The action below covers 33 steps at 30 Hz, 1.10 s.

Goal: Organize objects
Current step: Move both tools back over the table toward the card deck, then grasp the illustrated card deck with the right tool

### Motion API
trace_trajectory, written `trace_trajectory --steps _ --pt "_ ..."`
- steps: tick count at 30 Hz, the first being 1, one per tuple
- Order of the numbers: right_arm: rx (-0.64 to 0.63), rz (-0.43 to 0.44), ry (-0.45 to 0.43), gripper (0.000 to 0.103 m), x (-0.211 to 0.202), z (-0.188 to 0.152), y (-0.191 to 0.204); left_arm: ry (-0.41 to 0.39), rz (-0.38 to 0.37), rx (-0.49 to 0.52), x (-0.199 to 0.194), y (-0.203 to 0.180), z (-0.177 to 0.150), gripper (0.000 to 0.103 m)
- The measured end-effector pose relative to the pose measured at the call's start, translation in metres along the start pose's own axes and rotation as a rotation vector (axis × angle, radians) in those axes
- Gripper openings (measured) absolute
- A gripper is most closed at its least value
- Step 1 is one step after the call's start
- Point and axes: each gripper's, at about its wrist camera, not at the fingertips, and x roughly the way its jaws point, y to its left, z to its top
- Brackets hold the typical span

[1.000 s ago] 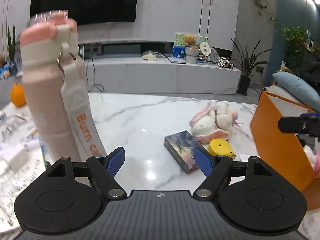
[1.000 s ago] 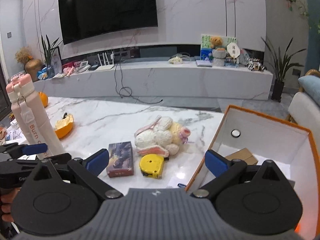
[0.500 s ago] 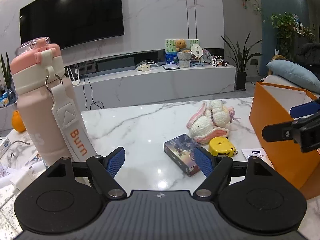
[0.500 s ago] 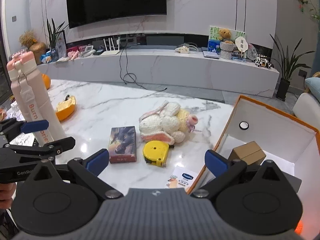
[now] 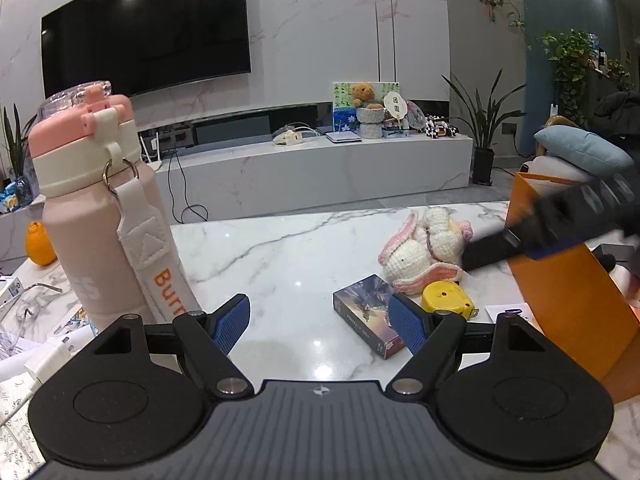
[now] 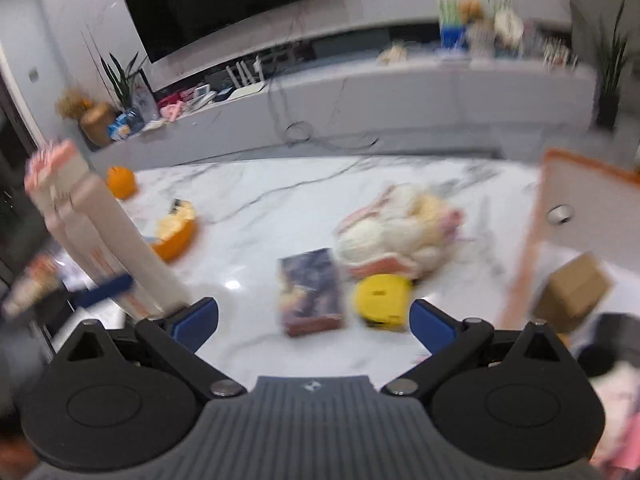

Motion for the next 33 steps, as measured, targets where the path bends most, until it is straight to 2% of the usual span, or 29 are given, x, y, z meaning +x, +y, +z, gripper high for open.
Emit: trace_trajectory --steps 2,5,8,13,16,18,20,22,25,29,33 --pt "-0.01 0.03 0.027 0.102 0.014 0.012 0.004 0.003 0.0 -0.009 0.0 0.004 0.001 0.09" --pt "-0.015 0.06 0.166 0.102 0.054 0.03 0.01 0.007 -0.002 -0.036 0.0 0.01 0.003 0.09" --pt "-0.016 0.018 0.263 0.102 0.091 0.041 0.015 -0.005 -0.022 -0.069 -0.004 0.018 0.006 0.09" --pt "-0.041 0.023 0.371 0.101 0.133 0.044 0.022 -0.001 -0.045 -0.076 -0.008 0.024 0.01 0.09" --pt "-0.082 0.007 0.396 0.096 0.15 0.043 0.026 0.031 -0.128 -0.089 -0.007 0.027 0.01 0.09" --pt "-0.097 -0.001 0.415 0.096 0.158 0.043 0.028 0.025 -0.131 -0.087 -0.009 0.027 0.01 0.09" --pt "-0.111 -0.032 0.43 0.092 0.164 0.044 0.03 0.02 -0.12 -0.055 -0.009 0.023 0.009 0.09" --pt "-0.129 -0.082 0.445 0.083 0.172 0.045 0.033 0.017 -0.11 -0.025 -0.008 0.019 0.006 0.09" --pt "-0.15 -0.116 0.452 0.077 0.176 0.045 0.034 0.009 -0.088 0.022 -0.009 0.011 0.005 0.09" --pt "-0.173 -0.131 0.472 0.077 0.18 0.04 0.034 -0.024 -0.035 0.108 -0.015 -0.001 0.002 0.09" --pt "-0.188 -0.144 0.447 0.076 0.18 0.039 0.037 -0.062 0.004 0.202 -0.02 -0.016 -0.003 0.09"
